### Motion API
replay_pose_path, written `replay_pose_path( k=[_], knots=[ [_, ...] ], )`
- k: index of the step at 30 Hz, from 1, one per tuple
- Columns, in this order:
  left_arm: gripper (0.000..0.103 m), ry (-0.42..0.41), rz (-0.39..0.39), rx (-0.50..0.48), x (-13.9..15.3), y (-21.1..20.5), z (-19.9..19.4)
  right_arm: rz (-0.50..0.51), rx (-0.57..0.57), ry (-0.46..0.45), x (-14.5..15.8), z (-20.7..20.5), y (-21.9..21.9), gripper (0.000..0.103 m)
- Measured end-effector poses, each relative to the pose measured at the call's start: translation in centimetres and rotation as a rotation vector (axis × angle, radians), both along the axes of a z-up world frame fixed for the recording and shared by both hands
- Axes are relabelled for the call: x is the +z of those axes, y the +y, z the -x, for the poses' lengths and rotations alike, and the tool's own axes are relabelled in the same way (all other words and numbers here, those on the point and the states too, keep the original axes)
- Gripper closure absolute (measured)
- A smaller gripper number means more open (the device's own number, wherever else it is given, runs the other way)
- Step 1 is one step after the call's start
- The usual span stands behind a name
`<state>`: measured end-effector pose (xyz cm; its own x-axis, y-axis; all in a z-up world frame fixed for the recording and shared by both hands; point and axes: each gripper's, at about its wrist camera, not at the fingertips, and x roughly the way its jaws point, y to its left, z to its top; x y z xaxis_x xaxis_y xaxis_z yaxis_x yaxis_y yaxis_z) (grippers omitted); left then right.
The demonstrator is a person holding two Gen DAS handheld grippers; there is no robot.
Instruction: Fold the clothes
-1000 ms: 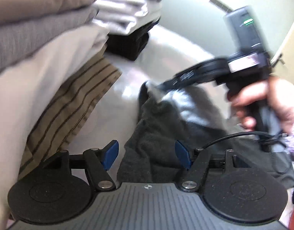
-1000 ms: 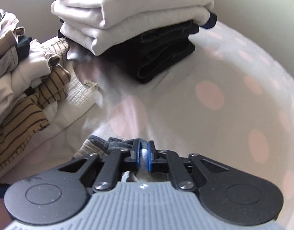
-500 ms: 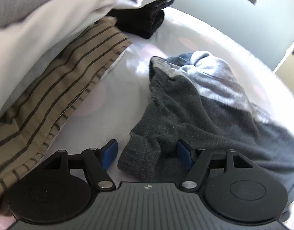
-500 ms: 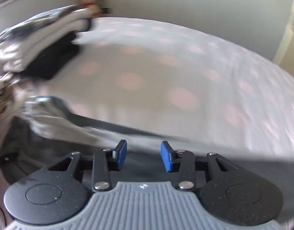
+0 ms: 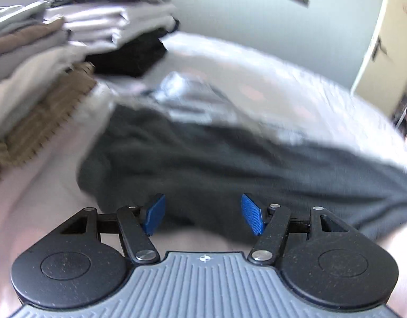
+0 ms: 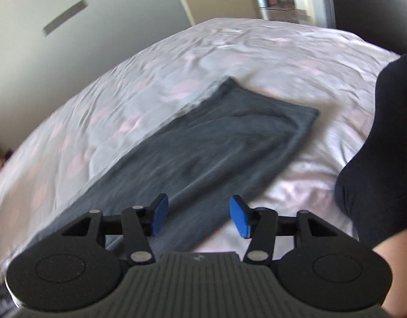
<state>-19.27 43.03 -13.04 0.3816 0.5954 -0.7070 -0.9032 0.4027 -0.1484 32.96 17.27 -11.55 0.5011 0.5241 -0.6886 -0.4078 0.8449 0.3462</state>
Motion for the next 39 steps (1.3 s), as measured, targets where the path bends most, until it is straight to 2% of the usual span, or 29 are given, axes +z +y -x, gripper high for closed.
replay_pose_path(
  k=[2,6,11,12,14,17,20,24,25,27,28,29,32,35,39],
  knots=[
    [0.028,0.027,0.013,0.016,-1.1,-0.5,-0.5,-0.027,-0.040,0.012,-0.9,-2.2,-1.3,0.045],
    [0.028,0.026,0.004,0.057,-2.9,-1.5,-1.1,-0.041,-0.109,0.040,-3.0,-6.7,-3.1,0.045],
    [0.026,0.100,-0.108,0.081,-4.4,-3.7,-2.9,-0.051,-0.169,0.075,-5.3,-10.7,-3.8,0.045],
    [0.025,0.089,-0.124,0.097,-4.7,-4.3,-3.0,-0.056,-0.176,0.074,-5.5,-11.2,-3.9,0.045],
    [0.013,0.074,-0.154,0.110,-5.3,-5.2,-3.4,-0.078,-0.191,0.068,-5.8,-12.1,-3.9,0.045],
    [0.008,0.083,-0.194,0.110,-5.9,-5.8,-3.8,-0.108,-0.200,0.049,-6.1,-13.3,-3.8,0.045],
    [0.006,0.070,-0.199,0.103,-6.0,-5.8,-3.6,-0.140,-0.200,0.013,-6.6,-14.1,-3.6,0.045],
    [0.005,0.142,-0.237,0.092,-6.0,-6.3,-4.5,-0.165,-0.186,-0.034,-7.1,-14.6,-3.0,0.044],
    [0.003,0.156,-0.243,0.095,-6.0,-6.4,-4.7,-0.165,-0.178,-0.041,-7.1,-14.5,-2.7,0.046],
    [0.000,0.179,-0.250,0.103,-6.0,-6.6,-4.9,-0.155,-0.147,-0.041,-7.1,-14.3,-2.3,0.063],
    [0.000,0.188,-0.250,0.108,-6.0,-6.6,-4.9,-0.147,-0.127,-0.038,-6.9,-14.2,-2.0,0.080],
    [0.000,0.191,-0.246,0.116,-6.0,-6.6,-4.9,-0.139,-0.106,-0.034,-6.7,-14.1,-1.8,0.087],
    [0.000,0.182,-0.224,0.144,-6.0,-6.2,-4.5,-0.118,-0.069,-0.056,-5.4,-13.4,-1.2,0.090],
    [0.000,0.182,-0.221,0.148,-6.1,-6.2,-4.5,-0.144,-0.022,-0.079,-3.0,-12.0,-0.4,0.090],
    [0.000,0.238,-0.257,0.129,-6.2,-6.6,-5.1,-0.175,0.090,-0.107,1.3,-9.0,1.8,0.090]
  ],
)
